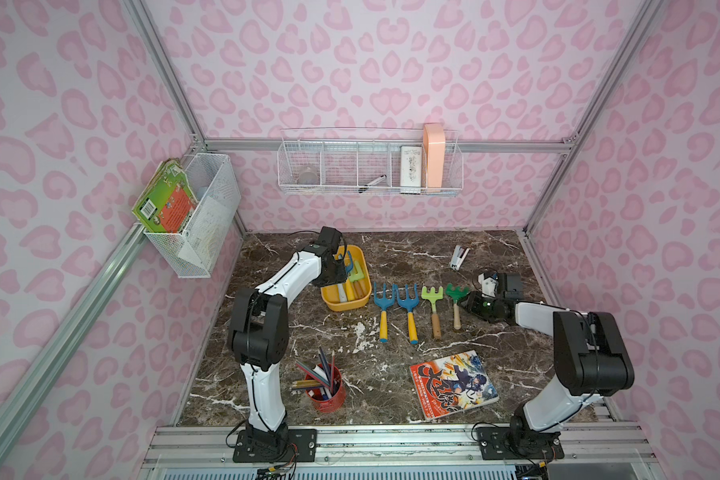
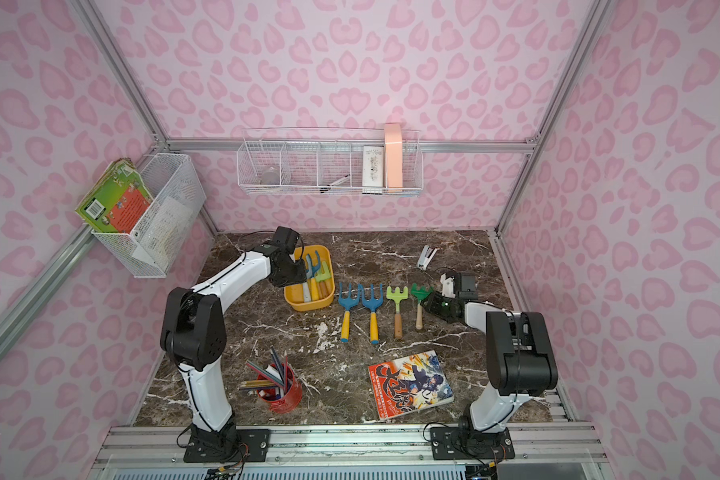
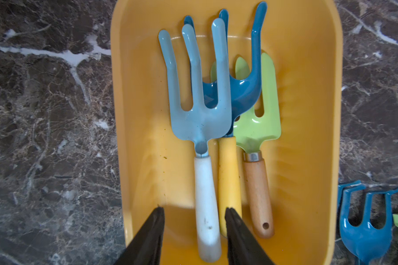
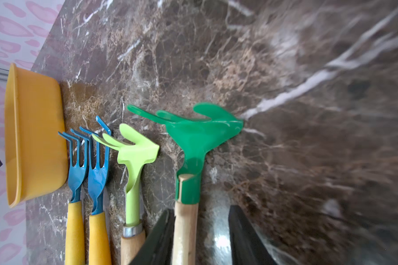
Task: Take the hand rake out of the storage box
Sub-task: Pick up the rake from the storage box.
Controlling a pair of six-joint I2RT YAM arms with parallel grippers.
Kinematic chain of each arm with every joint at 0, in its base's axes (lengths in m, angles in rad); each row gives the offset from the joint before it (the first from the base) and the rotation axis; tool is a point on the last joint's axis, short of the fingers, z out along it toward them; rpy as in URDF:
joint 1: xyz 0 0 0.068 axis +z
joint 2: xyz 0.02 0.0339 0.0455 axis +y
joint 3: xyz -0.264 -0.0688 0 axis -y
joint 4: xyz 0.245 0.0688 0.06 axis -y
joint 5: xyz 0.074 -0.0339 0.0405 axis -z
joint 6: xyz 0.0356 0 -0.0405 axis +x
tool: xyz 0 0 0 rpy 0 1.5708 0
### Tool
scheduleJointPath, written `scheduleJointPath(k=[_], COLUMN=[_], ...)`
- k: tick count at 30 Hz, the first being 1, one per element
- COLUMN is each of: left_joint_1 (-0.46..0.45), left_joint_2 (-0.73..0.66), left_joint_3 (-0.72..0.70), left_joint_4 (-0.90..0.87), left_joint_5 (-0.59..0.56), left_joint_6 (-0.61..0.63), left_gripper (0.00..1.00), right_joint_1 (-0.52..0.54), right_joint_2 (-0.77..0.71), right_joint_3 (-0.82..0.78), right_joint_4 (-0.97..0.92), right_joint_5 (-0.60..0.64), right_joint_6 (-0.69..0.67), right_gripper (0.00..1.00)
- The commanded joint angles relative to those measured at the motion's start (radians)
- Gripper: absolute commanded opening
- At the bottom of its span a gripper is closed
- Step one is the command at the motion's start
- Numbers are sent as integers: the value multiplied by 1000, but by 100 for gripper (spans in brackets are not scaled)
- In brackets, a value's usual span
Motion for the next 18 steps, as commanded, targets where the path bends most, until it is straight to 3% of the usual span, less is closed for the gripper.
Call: scheduleJointPath(k=[1, 8, 14, 18], left_joint_1=[2, -9, -9, -8], left_joint_2=[37, 133, 177, 190], left_joint_3=[34, 109, 83, 59], left_joint_4=[-27, -66, -43, -24], left_joint_5=[5, -19, -4, -2], left_joint_6=[10, -36, -38, -35], left_gripper=[46, 43, 41, 33], right_joint_1=[2, 49, 62, 75], right_joint_2=[-49, -108, -115, -110], right_joint_3=[28, 99, 110, 119], right_joint_4=[-82, -159, -161, -164], right_joint_5=[69, 139, 141, 144], right_joint_6=[-43, -68, -65, -64], right_gripper=[42, 43, 43, 43])
